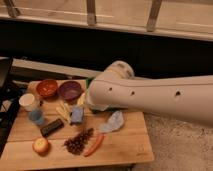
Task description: Wipe red bowl with sponge
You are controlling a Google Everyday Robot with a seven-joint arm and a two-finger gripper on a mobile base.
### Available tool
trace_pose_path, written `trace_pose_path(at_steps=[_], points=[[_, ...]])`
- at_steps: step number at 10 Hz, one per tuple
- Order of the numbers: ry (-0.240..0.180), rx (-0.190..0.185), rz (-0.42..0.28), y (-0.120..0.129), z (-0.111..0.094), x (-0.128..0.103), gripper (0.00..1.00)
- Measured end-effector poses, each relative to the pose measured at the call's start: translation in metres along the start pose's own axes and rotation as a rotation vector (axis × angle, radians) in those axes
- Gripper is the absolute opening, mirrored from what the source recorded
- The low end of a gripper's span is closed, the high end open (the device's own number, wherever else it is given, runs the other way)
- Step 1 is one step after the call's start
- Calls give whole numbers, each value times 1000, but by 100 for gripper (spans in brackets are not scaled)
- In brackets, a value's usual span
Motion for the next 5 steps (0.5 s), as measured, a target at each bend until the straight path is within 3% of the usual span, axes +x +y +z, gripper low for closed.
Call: trace_pose_path(at_steps=[2, 5], points=[[2, -19, -35, 22, 0, 11, 66], [-1, -17, -34, 21, -1, 10, 66]])
